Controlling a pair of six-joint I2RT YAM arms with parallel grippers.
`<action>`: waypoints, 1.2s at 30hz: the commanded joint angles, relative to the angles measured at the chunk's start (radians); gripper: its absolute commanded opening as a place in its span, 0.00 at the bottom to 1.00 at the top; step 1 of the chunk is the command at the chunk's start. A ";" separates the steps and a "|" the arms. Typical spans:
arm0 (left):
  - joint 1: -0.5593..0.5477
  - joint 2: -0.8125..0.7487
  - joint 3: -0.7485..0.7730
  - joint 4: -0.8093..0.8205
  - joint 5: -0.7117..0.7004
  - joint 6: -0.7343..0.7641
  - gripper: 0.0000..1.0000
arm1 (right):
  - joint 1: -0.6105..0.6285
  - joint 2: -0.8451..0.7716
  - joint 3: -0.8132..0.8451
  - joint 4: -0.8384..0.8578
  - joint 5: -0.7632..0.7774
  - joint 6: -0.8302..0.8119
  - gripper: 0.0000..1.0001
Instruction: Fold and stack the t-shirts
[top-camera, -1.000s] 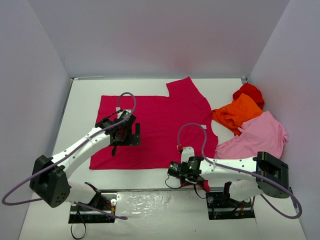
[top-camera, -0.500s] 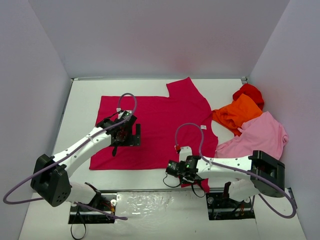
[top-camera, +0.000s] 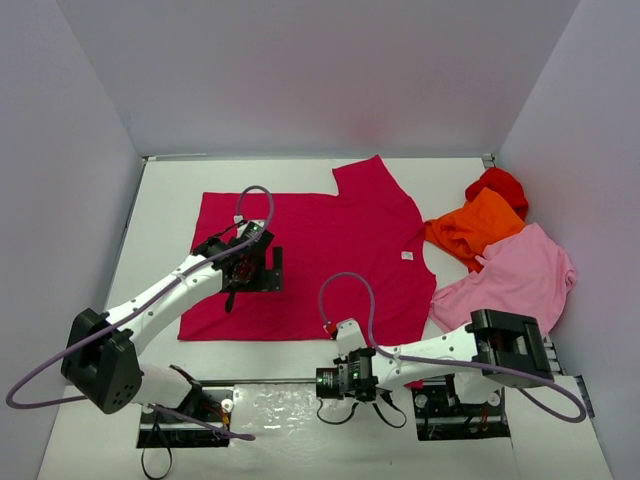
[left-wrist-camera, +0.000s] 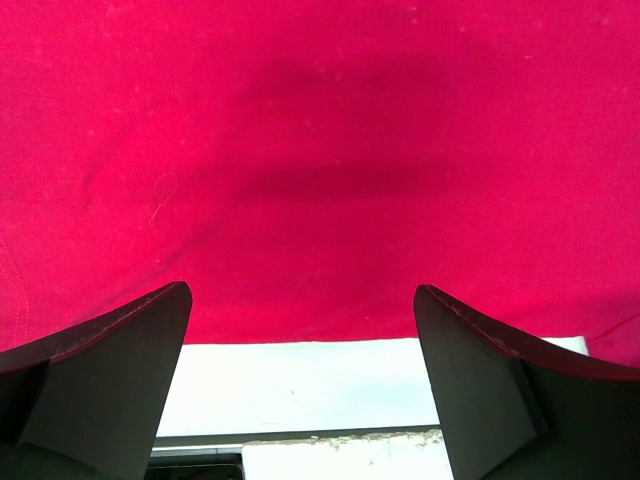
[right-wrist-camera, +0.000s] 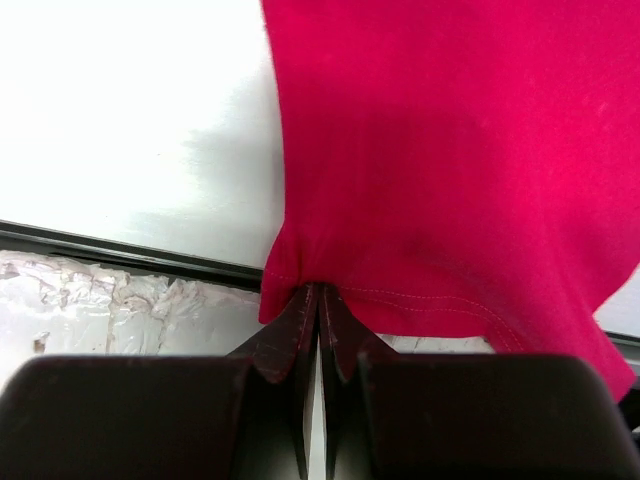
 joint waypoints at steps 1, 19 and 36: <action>-0.008 -0.044 0.004 0.034 0.003 -0.006 0.93 | 0.097 0.090 0.055 0.068 -0.178 0.077 0.00; -0.006 -0.070 0.030 0.012 -0.035 -0.004 0.93 | -0.093 -0.111 0.246 -0.177 0.057 -0.001 0.05; 0.026 0.296 0.337 0.075 -0.198 0.158 0.00 | -0.892 0.258 0.672 0.155 0.134 -0.763 0.00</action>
